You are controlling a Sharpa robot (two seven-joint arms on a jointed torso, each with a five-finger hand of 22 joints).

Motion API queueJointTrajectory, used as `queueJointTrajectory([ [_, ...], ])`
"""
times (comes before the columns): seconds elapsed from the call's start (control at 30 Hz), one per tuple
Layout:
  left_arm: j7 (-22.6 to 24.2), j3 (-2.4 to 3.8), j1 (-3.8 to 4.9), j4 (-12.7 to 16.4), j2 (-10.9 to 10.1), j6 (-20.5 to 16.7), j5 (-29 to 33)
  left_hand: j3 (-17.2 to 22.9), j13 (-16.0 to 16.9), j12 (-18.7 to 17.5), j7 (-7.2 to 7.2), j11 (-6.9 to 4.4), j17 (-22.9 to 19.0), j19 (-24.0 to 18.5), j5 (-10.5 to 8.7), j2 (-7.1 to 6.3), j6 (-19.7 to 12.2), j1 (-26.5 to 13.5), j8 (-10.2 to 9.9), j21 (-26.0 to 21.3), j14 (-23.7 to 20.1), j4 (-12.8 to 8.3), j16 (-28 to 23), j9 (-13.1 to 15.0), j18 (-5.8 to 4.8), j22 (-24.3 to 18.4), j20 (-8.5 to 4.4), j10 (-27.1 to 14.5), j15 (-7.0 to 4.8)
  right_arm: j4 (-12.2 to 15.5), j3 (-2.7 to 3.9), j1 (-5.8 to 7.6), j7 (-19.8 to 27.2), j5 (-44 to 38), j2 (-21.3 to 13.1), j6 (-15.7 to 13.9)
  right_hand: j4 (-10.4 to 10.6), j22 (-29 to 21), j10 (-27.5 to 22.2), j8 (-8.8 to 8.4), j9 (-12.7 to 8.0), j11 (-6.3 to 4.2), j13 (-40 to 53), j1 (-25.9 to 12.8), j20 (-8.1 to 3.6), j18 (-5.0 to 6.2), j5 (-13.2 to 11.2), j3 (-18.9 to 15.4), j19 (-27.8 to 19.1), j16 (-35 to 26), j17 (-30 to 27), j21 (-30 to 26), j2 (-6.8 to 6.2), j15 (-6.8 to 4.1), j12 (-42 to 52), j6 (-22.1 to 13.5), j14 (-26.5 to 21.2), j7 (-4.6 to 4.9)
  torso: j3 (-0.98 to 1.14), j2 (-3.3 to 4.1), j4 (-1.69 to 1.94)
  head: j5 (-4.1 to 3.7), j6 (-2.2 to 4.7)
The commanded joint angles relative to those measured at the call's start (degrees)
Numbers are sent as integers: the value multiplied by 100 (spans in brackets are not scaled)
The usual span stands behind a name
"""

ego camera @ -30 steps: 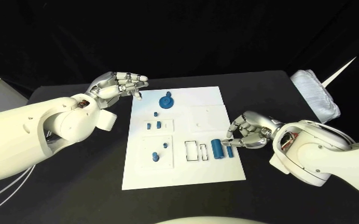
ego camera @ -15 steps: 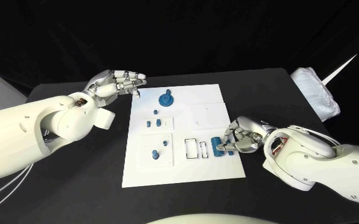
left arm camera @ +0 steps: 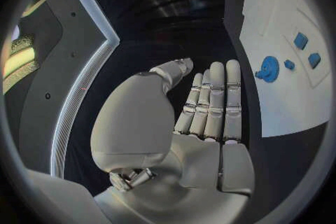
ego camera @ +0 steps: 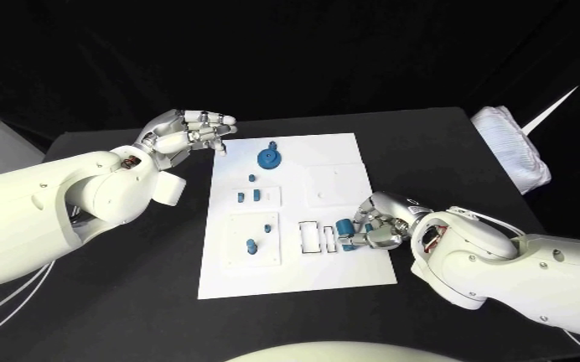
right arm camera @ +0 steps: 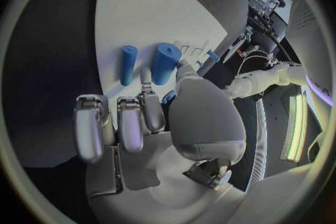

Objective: Assemble the parts on the task board

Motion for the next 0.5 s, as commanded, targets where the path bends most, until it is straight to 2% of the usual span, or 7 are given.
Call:
queueJointTrajectory([
  [0.03, 58, 3, 1, 21, 1, 44, 45, -21, -9, 38, -5, -10, -5, 30, 4, 47, 18, -18, 36, -19, -37, -6, -33, -5, 82, -5, -9, -27, 0, -75, -9, -49, -223, -310, 94, 129, 1, 1285, 43, 42, -10, -21, 247, -15, -34, -111, 44, -67, 452, 29, 687, 45, 82, -45, -27, 60, 444, -17, -1, -3, -1, -9, -15],
  [0.23, 46, 3, 1, 31, -9, 53, 47, -21, -9, 38, -5, -10, -5, 30, 4, 47, 18, -18, 36, -19, -37, -6, -33, -5, 82, -5, -9, -27, 0, -200, -9, -76, -300, -454, 212, 309, -18, 1303, 45, 139, 18, -54, 259, 125, -56, -117, 103, -101, 462, 42, 728, 74, 155, -72, -48, 117, 451, -55, -10, -2, 8, -16, -23],
  [0.33, 39, 3, 1, 35, -15, 60, 49, -21, -9, 38, -5, -10, -5, 30, 4, 47, 18, -18, 36, -19, -37, -6, -33, -5, 82, -5, -9, -27, 0, -233, -9, -87, -314, -478, 246, 367, -23, 1305, 41, 161, 23, -60, 258, 184, -63, -118, 133, -110, 463, 44, 736, 77, 156, -78, -60, 118, 453, -61, -9, -6, -3, -8, -27],
  [0.5, 31, 3, 1, 40, -19, 72, 50, -21, -9, 38, -5, -10, -5, 30, 4, 47, 18, -18, 36, -19, -37, -6, -33, -5, 82, -5, -9, -27, 0, -239, -9, -104, -315, -422, 284, 267, -18, 1321, 54, 230, 32, -78, 285, 322, -80, -124, 366, -134, 471, 54, 772, 102, 187, -94, -69, 125, 459, -80, -8, -8, 3, -12, -26],
])
